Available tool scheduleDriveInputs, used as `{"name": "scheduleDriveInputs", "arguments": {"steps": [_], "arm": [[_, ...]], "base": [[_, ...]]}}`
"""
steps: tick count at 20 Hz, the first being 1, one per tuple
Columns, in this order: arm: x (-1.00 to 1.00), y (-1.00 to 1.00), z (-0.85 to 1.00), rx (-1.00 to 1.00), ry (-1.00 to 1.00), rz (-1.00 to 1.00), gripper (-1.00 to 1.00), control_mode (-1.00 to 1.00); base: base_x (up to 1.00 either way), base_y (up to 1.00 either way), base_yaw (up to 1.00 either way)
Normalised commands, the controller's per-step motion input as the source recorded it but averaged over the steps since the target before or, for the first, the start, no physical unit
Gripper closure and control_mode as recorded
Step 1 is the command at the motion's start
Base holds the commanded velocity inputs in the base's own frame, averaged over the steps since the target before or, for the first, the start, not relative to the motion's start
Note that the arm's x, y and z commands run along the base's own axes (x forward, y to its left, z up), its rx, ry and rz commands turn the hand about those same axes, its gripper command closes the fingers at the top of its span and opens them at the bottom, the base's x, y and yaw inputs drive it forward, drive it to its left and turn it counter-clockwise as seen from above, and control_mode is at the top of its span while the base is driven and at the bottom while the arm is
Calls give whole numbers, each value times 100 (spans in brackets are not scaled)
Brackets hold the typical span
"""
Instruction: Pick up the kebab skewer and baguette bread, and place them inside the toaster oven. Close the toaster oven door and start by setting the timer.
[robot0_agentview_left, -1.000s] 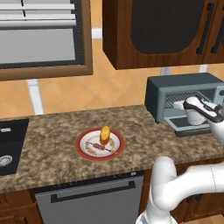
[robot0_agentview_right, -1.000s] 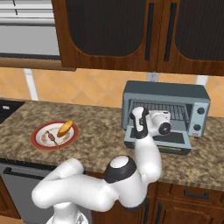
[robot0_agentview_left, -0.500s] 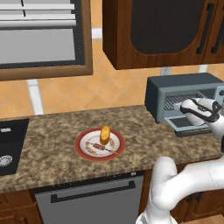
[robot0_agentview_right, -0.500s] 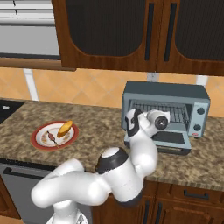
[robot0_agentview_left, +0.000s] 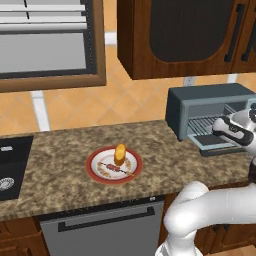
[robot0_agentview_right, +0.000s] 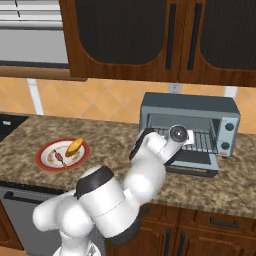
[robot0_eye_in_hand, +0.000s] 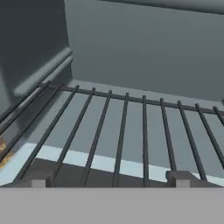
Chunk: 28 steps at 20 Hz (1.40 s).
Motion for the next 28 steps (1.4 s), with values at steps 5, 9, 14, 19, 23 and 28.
{"name": "scheduleDriveInputs", "arguments": {"steps": [5, 9, 14, 19, 23, 28], "arm": [[-100, -20, -7, -17, 28, 0, -100, -100], [-85, -11, 38, -5, 28, -1, -100, -100], [-77, 64, 84, 0, 12, 0, -100, -100], [-42, 100, 14, 0, 5, -1, -100, -100], [-1, 100, 0, 0, 6, 1, -100, -100], [13, 100, 0, 0, 10, 9, -100, -100]], "base": [[0, 0, 0], [0, 0, 0], [0, 0, 0], [0, 0, 0], [0, 0, 0], [0, 0, 0]]}}
